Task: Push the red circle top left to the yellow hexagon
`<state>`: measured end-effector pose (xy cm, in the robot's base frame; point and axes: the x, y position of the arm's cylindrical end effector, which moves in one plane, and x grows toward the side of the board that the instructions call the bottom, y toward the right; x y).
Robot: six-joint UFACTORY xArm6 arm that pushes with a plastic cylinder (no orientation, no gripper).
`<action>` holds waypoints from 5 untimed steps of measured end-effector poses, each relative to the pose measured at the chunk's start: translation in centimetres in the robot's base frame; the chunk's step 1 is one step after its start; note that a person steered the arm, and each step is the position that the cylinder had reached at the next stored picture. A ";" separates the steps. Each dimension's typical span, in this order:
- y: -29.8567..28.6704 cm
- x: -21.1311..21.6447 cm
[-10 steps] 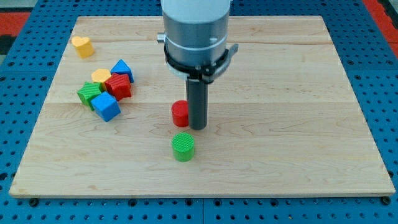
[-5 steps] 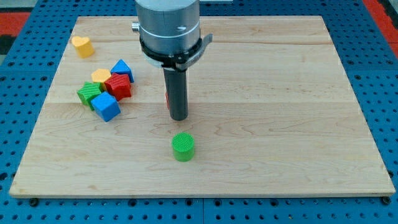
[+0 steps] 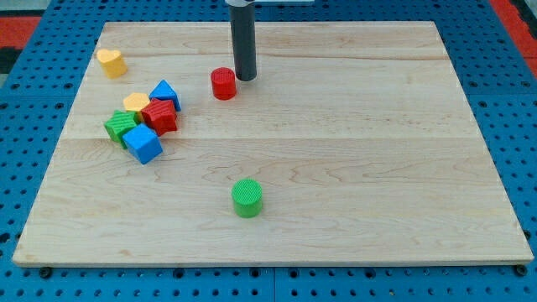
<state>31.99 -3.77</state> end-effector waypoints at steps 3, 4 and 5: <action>-2.1 2.3; -1.2 4.1; -3.4 3.6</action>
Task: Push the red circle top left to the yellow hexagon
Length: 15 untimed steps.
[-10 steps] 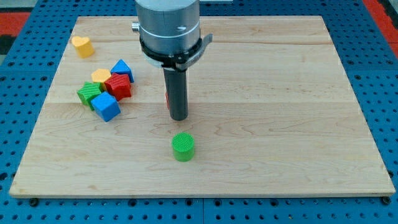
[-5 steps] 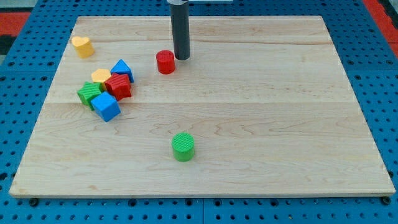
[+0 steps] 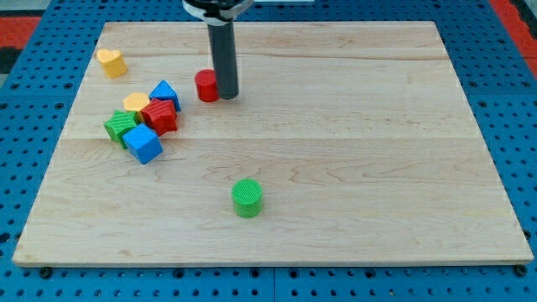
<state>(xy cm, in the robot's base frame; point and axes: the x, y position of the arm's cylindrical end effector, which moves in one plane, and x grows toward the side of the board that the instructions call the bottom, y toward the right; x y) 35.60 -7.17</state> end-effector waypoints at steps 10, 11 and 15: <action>-8.9 -5.9; -10.3 -6.1; -10.4 -0.4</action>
